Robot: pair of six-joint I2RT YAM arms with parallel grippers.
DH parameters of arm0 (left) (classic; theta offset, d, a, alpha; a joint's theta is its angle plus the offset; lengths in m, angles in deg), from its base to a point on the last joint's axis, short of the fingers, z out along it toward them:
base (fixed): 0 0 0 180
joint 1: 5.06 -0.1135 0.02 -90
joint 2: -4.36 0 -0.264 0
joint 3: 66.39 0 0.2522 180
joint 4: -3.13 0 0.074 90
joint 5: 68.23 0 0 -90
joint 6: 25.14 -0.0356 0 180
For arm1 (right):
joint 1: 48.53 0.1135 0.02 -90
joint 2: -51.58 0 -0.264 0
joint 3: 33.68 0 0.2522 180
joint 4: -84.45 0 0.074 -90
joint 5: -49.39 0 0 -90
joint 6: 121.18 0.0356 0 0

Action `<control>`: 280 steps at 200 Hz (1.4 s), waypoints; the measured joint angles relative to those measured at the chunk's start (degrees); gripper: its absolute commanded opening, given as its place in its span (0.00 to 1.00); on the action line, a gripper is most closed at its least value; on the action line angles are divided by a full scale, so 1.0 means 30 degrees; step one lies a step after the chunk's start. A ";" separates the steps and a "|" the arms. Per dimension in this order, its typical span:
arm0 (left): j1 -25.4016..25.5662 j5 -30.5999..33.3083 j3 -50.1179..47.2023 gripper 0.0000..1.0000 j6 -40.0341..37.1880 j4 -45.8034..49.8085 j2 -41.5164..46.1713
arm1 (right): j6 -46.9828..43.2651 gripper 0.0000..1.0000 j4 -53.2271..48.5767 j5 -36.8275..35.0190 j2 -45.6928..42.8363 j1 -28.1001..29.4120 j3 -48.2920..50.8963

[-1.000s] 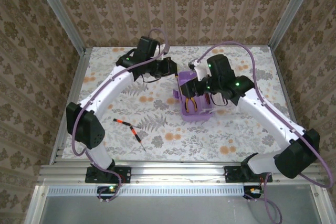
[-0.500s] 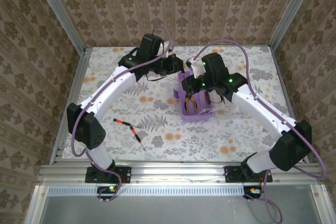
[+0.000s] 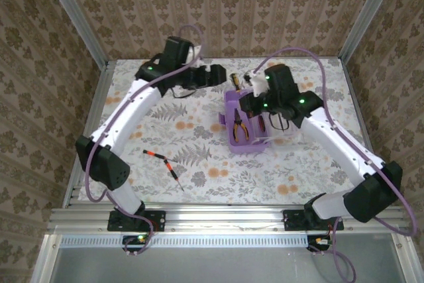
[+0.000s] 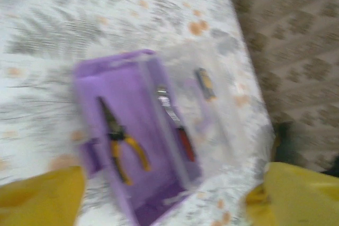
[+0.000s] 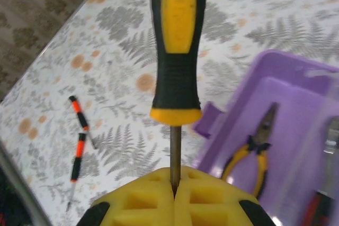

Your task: Pack the tool kit

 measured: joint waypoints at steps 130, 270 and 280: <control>-0.7526 0.3971 -1.5059 1.00 -0.1581 0.2441 1.0841 | -0.3395 0.00 -0.3541 -0.5945 0.2637 -0.6870 0.1217; -0.9486 0.3060 -1.8702 1.00 -0.0342 0.1268 1.0535 | -0.4284 0.40 -0.3075 -0.7096 0.3497 -0.7300 0.1078; -0.9566 0.3002 -1.8790 1.00 -0.0233 0.0954 1.0404 | -0.4284 0.43 -0.3213 -0.7089 0.3147 -0.7293 0.0889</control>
